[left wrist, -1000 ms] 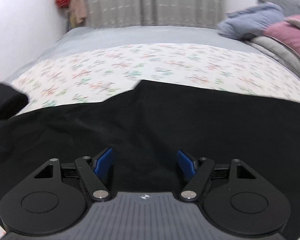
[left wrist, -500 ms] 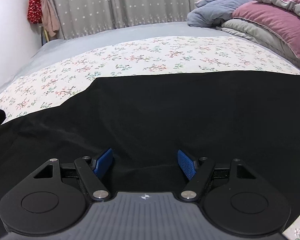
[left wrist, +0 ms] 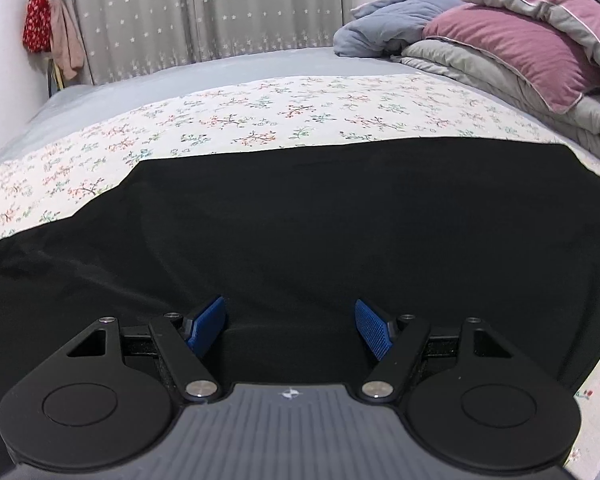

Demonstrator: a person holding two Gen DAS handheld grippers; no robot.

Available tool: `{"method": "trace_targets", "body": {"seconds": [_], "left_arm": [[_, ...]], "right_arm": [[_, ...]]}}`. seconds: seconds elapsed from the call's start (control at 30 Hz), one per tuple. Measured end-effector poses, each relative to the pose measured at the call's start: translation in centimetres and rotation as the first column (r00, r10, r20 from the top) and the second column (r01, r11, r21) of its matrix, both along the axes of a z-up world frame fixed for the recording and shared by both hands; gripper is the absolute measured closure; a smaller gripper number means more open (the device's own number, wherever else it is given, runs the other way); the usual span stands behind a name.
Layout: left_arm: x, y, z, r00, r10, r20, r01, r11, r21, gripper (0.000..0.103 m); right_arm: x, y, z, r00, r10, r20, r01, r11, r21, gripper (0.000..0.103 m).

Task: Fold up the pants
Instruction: 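Close the right gripper on the leg corner and lift it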

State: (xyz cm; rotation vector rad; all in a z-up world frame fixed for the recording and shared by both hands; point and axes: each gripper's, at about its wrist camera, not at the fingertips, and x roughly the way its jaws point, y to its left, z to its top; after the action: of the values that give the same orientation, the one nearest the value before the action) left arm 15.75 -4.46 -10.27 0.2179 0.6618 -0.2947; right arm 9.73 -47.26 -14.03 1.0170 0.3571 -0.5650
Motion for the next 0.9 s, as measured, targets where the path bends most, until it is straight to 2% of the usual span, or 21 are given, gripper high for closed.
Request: {"method": "trace_targets", "body": {"seconds": [0.13, 0.17, 0.2, 0.27, 0.4, 0.5, 0.6, 0.67, 0.73, 0.83, 0.9], "left_arm": [[0.1, 0.1, 0.0, 1.000, 0.000, -0.003, 0.000, 1.000, -0.004, 0.014], [0.2, 0.2, 0.0, 1.000, 0.001, -0.007, -0.001, 1.000, -0.010, 0.014], [0.3, 0.3, 0.0, 1.000, 0.002, -0.010, -0.002, 1.000, -0.014, 0.014], [0.3, 0.1, 0.0, 1.000, 0.002, -0.010, -0.002, 1.000, -0.013, 0.014], [0.4, 0.0, 0.1, 1.000, 0.003, -0.013, -0.003, 1.000, -0.017, 0.014], [0.6, 0.1, 0.1, 1.000, 0.005, -0.019, -0.006, 1.000, -0.024, 0.014], [0.8, 0.3, 0.1, 0.999, 0.011, -0.032, -0.012, 0.999, -0.043, 0.014], [1.0, 0.7, 0.3, 0.999, 0.016, -0.044, -0.019, 0.998, -0.068, 0.014], [1.3, 1.1, 0.5, 0.998, 0.022, -0.060, -0.029, 0.994, -0.105, 0.014], [1.7, 2.1, 0.9, 0.995, 0.039, -0.089, -0.054, 0.982, -0.179, 0.014], [2.0, 2.8, 1.2, 0.993, 0.052, -0.102, -0.075, 0.970, -0.232, 0.014]], "right_arm": [[0.7, 0.7, 0.3, 1.000, -0.002, -0.031, 0.000, 0.998, -0.063, 0.071], [1.0, 1.0, 0.5, 0.999, 0.004, -0.052, -0.009, 0.995, -0.096, 0.077], [1.4, 1.2, 0.6, 0.998, 0.017, -0.067, -0.025, 0.993, -0.118, 0.087], [1.7, 1.4, 0.7, 0.997, 0.031, -0.068, -0.039, 0.992, -0.122, 0.096], [1.6, 2.0, 2.0, 0.999, 0.017, -0.038, -0.023, 0.986, -0.168, 0.098], [1.5, 3.2, 3.8, 1.000, 0.028, 0.009, -0.025, 0.966, -0.257, 0.098], [2.0, 5.1, 5.6, 0.999, 0.048, 0.011, -0.040, 0.926, -0.377, 0.098], [2.8, 6.9, 6.7, 0.997, 0.071, -0.012, -0.068, 0.873, -0.482, 0.098], [3.6, 9.7, 7.8, 0.994, 0.099, -0.052, -0.109, 0.774, -0.623, 0.098], [4.8, 15.1, 8.8, 0.977, 0.186, -0.106, -0.195, 0.565, -0.802, 0.098], [5.6, 19.4, 8.6, 0.947, 0.275, -0.169, -0.274, 0.406, -0.872, 0.098]]}}
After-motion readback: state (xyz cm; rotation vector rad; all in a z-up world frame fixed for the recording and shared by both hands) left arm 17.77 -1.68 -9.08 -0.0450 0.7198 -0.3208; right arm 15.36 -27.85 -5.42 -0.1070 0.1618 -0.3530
